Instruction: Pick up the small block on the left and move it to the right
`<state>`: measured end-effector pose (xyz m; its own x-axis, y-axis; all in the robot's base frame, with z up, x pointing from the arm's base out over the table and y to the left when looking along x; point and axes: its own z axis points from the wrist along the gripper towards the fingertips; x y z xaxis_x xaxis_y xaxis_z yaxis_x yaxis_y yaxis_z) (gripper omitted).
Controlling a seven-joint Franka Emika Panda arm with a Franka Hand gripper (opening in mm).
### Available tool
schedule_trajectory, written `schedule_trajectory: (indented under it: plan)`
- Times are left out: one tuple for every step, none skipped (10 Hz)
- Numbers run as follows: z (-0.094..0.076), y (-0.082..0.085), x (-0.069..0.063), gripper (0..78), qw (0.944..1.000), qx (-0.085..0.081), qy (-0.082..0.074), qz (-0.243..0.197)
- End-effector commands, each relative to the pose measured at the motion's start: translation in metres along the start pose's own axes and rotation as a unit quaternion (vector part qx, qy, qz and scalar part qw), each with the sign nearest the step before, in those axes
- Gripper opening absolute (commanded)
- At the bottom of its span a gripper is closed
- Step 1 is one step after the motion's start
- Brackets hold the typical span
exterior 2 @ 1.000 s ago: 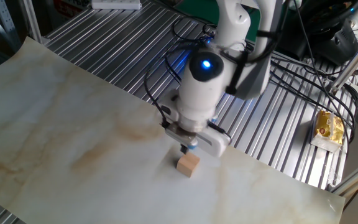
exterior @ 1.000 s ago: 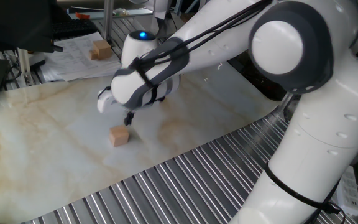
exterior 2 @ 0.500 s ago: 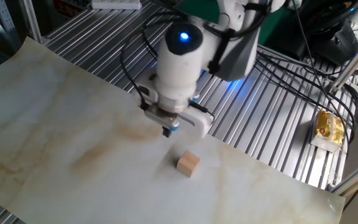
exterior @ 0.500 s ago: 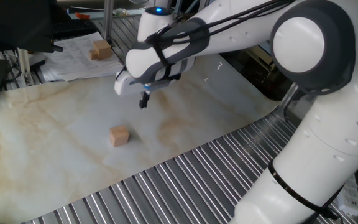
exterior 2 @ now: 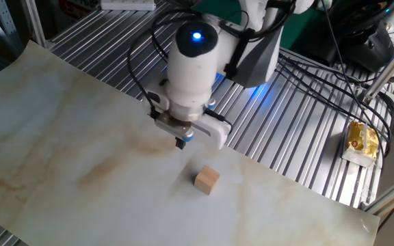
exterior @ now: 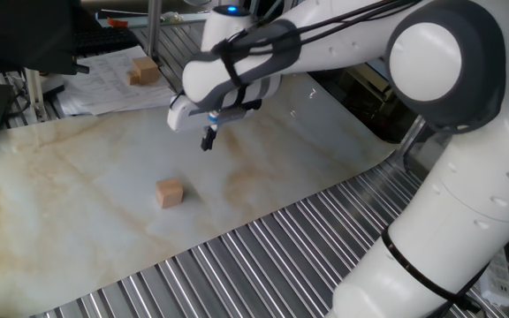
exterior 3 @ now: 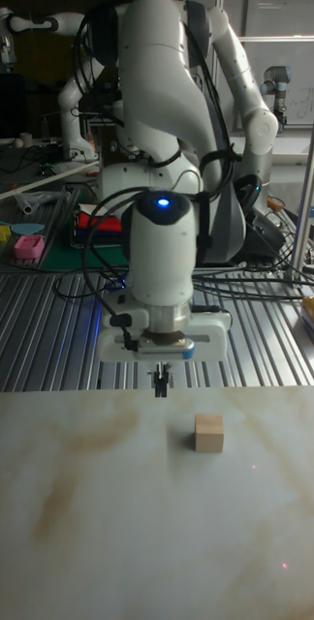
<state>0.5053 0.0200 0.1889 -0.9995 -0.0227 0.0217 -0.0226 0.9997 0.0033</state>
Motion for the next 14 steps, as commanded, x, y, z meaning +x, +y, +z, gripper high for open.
schedule_trajectory:
  plan:
    - [-0.0081,-0.0064,-0.0005,2.6,0.9999,-0.015,0.006,0.003]
    - [-0.0081,-0.0064,-0.0005,2.6,1.0,-0.008,0.005,0.002]
    - [-0.0081,-0.0064,-0.0005,2.6,1.0,0.001,0.004,-0.003]
    - [-0.0085,-0.0068,-0.0001,2.6,0.9999,0.008,0.003,-0.007]
    - [-0.009,-0.0072,0.0004,2.6,1.0,0.007,-0.001,-0.006]
    - [-0.0091,-0.0071,0.0006,2.6,1.0,0.005,-0.003,-0.004]
    - [-0.009,-0.0069,0.0006,2.6,1.0,0.005,-0.002,-0.004]
    - [-0.009,-0.0069,0.0006,2.6,1.0,0.005,-0.002,-0.004]
    - [-0.009,-0.0069,0.0006,2.6,1.0,0.005,-0.003,-0.003]
    - [-0.009,-0.0069,0.0006,2.6,1.0,0.006,-0.003,-0.003]
    - [-0.009,-0.0069,0.0006,2.6,1.0,0.006,-0.004,-0.004]
    - [-0.009,-0.0069,0.0006,2.6,1.0,0.006,-0.004,-0.004]
    - [-0.009,-0.0068,0.0007,2.6,1.0,0.006,-0.004,-0.004]
    - [-0.009,-0.0066,0.0009,2.6,1.0,0.006,-0.004,-0.003]
